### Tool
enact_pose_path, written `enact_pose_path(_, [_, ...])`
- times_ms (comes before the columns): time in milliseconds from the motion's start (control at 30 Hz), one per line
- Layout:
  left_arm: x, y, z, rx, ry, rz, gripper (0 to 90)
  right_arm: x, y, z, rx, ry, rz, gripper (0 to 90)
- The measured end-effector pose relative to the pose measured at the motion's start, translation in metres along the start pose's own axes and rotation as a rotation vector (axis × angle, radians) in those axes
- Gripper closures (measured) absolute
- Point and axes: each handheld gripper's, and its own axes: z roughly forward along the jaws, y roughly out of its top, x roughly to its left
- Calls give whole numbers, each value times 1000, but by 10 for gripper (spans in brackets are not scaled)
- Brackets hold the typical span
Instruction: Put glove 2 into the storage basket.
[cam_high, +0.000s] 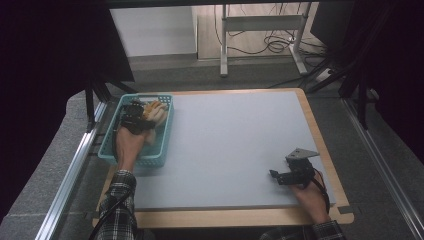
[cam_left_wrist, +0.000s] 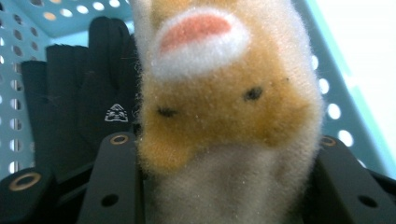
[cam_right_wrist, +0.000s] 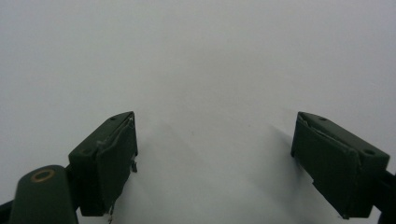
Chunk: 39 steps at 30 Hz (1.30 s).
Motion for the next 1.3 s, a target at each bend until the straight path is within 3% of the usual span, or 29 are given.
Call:
enact_pose_path(233, [-7,0,19,67,-8,20,490,0,0,0,0,0,0,140])
enact_pose_path(533, [-11,2,28,125,-43,37,445,0,0,0,0,0,0,140])
enact_pose_path(767, [-11,1,35,186,-67,53,270,0,0,0,0,0,0,141])
enact_pose_path(833, [-9,1,37,196,-78,33,257,0,0,0,0,0,0,140])
enact_pose_path(933, [-5,0,37,219,-85,10,134,0,0,0,0,0,0,140])
enact_pose_path(1000, [-4,0,36,219,-89,14,112,0,0,0,0,0,0,140])
enact_pose_path(1100, [-2,1,26,179,-127,-8,78,0,0,0,0,0,0,140])
enact_pose_path(1233, [0,5,13,145,-131,-7,76,0,0,0,0,0,0,140])
enact_pose_path(1300, [2,8,-3,92,-126,2,91,0,0,0,0,0,0,140])
